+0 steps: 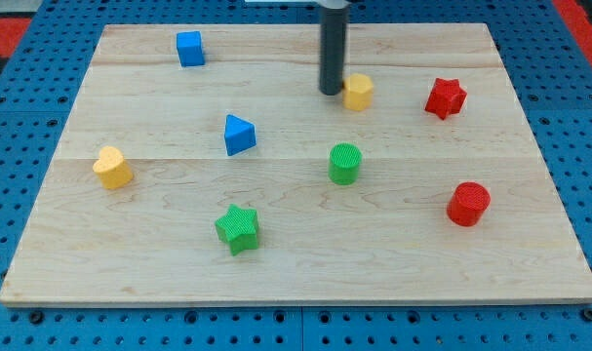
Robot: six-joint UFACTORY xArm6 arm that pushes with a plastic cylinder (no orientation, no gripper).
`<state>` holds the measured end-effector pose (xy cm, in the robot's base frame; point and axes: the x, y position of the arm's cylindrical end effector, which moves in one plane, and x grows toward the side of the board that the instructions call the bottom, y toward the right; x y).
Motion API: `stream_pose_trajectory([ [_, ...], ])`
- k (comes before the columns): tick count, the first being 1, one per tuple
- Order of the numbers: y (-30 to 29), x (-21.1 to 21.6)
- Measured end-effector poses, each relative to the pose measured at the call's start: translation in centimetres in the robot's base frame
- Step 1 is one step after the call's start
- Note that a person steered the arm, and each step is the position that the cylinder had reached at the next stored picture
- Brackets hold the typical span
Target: Push the yellow heart to the yellow hexagon
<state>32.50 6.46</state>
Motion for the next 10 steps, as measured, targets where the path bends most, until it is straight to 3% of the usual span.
stream_pose_trajectory([
  [1, 4.3, 0.0],
  [2, 0.5, 0.0],
  [3, -4.6, 3.2],
  [4, -4.6, 8.7],
  [6, -13.5, 16.3],
  [7, -21.1, 18.0],
  [8, -27.0, 18.1],
  [10, -27.3, 13.4],
])
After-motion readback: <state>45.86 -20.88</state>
